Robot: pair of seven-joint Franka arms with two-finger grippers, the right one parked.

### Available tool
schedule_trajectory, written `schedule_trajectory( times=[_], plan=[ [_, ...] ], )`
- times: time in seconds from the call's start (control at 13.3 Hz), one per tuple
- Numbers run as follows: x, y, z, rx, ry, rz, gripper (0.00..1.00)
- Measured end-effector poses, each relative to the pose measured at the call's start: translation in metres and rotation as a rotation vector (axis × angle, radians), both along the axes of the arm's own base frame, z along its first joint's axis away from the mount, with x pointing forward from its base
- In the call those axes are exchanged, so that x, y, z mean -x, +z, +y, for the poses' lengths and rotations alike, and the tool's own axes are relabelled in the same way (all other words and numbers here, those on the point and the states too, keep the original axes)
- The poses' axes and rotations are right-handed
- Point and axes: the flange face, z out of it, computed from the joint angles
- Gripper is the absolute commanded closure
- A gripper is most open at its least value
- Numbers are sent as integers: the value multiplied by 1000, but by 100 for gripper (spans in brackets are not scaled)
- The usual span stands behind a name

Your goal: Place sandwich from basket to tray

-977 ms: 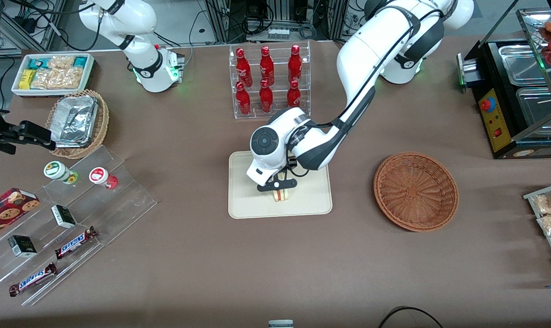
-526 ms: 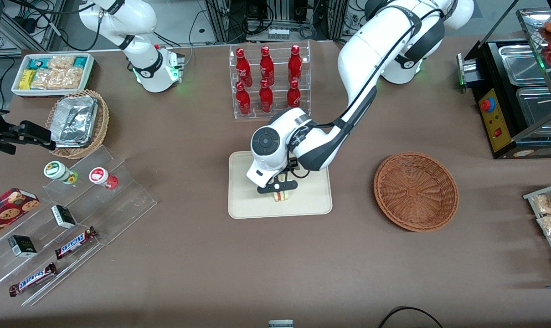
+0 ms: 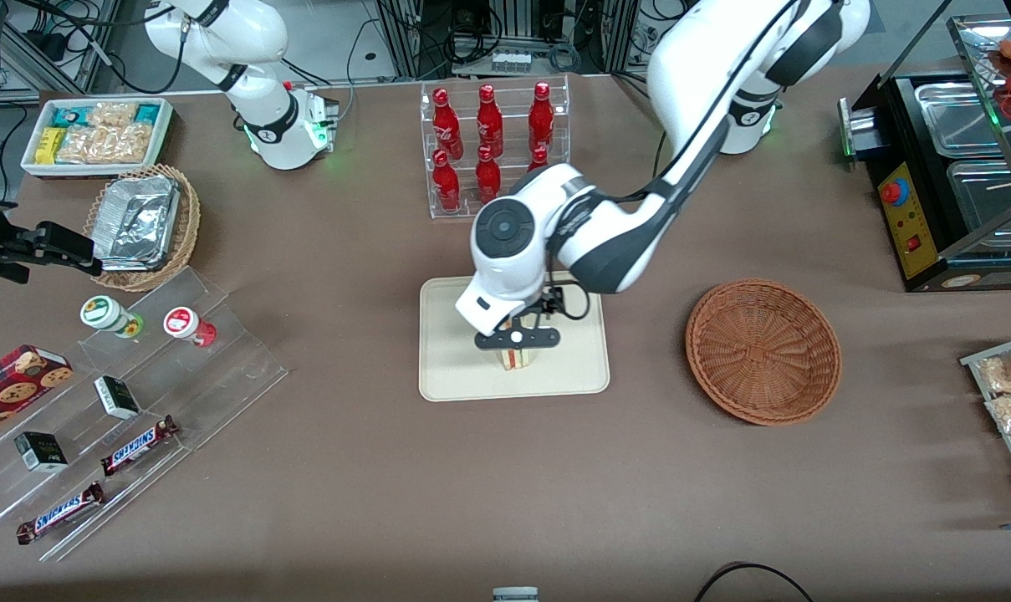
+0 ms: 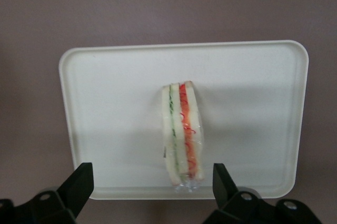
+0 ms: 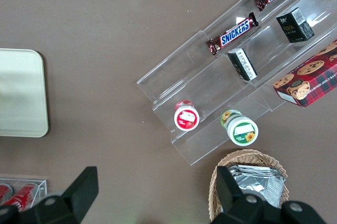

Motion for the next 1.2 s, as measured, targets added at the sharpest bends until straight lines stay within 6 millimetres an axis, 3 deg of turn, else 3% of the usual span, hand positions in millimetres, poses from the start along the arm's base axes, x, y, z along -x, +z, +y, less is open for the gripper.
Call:
schedule_trajectory(
  times=[0.3, 0.6, 1.2],
  plan=[
    [-31, 50, 79, -50, 33, 18, 0],
    [-51, 64, 147, -49, 11, 37, 0],
    [-46, 99, 256, -21, -57, 71, 0]
  ],
)
